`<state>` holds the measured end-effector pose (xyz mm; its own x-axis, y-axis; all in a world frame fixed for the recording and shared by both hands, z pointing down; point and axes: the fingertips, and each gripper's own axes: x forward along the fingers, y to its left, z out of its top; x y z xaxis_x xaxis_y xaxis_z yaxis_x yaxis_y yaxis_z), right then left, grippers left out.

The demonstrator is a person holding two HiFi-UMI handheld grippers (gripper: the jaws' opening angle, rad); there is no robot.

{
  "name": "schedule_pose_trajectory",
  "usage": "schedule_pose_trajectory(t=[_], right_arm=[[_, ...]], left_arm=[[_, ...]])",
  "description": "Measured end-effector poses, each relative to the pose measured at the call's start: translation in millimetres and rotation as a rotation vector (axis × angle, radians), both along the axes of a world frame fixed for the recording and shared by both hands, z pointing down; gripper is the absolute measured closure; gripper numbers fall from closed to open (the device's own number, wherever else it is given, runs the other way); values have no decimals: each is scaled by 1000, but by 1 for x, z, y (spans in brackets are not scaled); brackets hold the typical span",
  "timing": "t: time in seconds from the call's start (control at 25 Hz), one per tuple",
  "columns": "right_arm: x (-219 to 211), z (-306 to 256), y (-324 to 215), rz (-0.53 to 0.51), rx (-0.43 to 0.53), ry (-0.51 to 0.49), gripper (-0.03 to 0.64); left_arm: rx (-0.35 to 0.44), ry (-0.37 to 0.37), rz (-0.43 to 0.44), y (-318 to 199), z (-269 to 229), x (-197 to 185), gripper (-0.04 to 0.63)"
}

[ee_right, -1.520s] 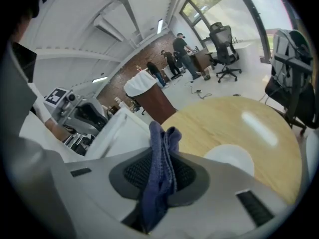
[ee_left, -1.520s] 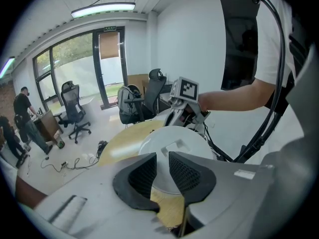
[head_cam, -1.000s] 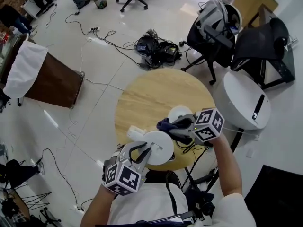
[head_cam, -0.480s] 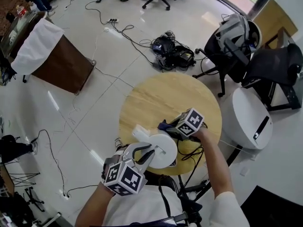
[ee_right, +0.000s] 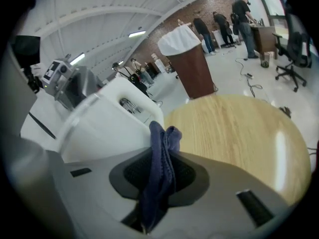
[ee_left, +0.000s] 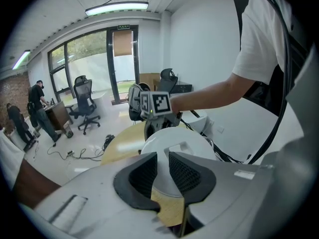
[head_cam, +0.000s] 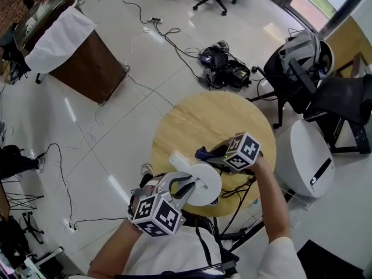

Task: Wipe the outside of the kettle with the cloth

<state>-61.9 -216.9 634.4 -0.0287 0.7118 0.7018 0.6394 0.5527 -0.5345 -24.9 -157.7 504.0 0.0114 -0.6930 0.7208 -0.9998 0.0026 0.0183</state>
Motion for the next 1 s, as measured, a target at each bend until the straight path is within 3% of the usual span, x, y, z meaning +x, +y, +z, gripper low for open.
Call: schedule_pose_trajectory(t=[0.24, 0.4, 0.64, 0.76, 1.0], right_arm=[[-3, -92, 9, -81, -110, -142, 534], [-7, -118, 13, -176, -167, -179, 534], [-13, -99, 20, -355, -171, -137, 534], [-16, -73, 28, -420, -125, -82, 534], [-20, 4, 28, -346, -22, 52, 534]], left_arm=[[-3, 0, 9, 2, 1, -1, 529], [-10, -3, 17, 1, 1, -1, 529], [-6, -1, 12, -1, 1, 0, 529], [-13, -3, 11, 0, 2, 1, 529], [-6, -2, -4, -1, 1, 0, 529]])
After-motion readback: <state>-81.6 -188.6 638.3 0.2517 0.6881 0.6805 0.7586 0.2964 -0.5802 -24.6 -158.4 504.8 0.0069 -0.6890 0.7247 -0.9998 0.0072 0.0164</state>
